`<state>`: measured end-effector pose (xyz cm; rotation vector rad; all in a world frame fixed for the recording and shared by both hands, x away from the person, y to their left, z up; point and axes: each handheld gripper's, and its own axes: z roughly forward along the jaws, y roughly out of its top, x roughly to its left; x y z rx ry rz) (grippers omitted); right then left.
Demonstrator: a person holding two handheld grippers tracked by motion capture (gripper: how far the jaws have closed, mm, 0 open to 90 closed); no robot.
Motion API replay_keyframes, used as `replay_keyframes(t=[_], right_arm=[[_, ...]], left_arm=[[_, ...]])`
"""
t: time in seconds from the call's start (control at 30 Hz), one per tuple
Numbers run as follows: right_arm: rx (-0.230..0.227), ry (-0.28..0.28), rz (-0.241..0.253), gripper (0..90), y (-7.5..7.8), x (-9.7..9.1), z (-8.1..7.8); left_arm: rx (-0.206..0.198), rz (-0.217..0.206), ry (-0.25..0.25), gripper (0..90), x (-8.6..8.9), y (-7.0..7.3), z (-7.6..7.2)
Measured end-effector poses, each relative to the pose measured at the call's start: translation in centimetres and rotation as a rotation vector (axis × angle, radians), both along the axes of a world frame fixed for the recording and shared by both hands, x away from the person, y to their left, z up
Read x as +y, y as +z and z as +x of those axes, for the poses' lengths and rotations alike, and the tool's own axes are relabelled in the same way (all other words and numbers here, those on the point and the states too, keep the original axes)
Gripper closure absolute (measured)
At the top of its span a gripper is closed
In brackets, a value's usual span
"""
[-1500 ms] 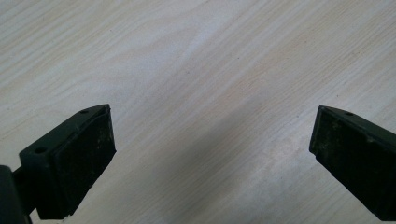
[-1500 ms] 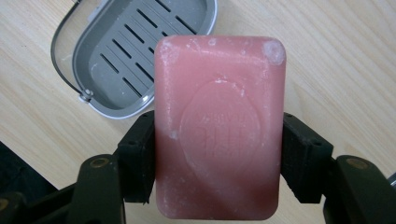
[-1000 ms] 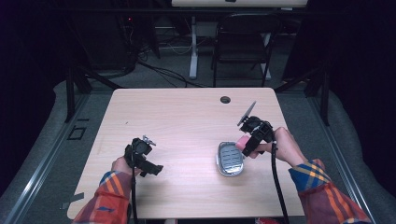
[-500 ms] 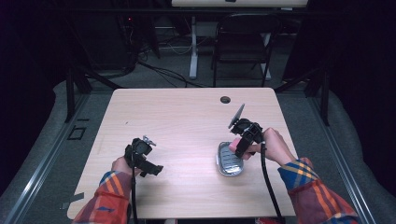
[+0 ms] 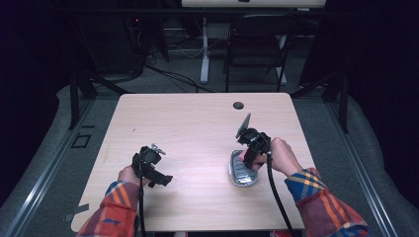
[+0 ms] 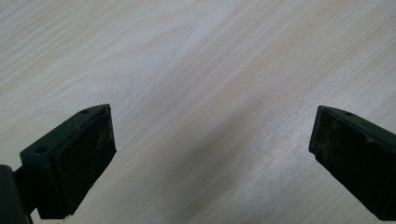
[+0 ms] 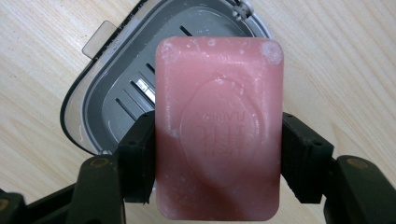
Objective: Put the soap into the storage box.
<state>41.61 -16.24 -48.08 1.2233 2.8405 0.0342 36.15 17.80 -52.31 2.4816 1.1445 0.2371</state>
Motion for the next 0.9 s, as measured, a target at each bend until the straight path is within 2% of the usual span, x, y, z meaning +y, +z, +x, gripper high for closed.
replay_keyframes(t=[0.1, 0.2, 0.37, 0.43, 0.5, 0.57, 0.9], right_arm=[[-0.008, -0.012, 0.008, 36.8, -0.3, 0.2, 0.0], [0.003, -0.001, -0.013, 36.8, -0.5, 0.4, 0.1], [-0.009, 0.004, -0.026, 36.7, -1.0, 0.8, 0.1], [0.007, -0.007, -0.028, 36.7, -1.1, 1.0, 0.0], [0.003, 0.008, -0.033, 36.6, -1.4, 1.2, -0.1], [0.025, 0.003, -0.025, 36.5, -1.4, 1.4, -0.3], [0.045, 0.006, 0.013, 35.9, -0.9, 1.1, -0.8]], left_arm=[[0.0, 0.0, 0.0, 0.4, 0.0, 0.0, 0.0], [0.001, 0.003, -0.001, 0.5, 0.0, 0.0, 0.0], [0.001, 0.003, -0.001, 0.5, 0.0, 0.0, 0.0], [0.002, 0.004, -0.001, 0.5, 0.0, 0.0, 0.0], [0.002, 0.003, -0.001, 0.5, 0.0, 0.0, 0.0], [0.002, 0.0, -0.001, 0.5, 0.0, 0.0, 0.0], [0.003, 0.003, -0.001, 0.5, 0.0, 0.0, 0.0]])
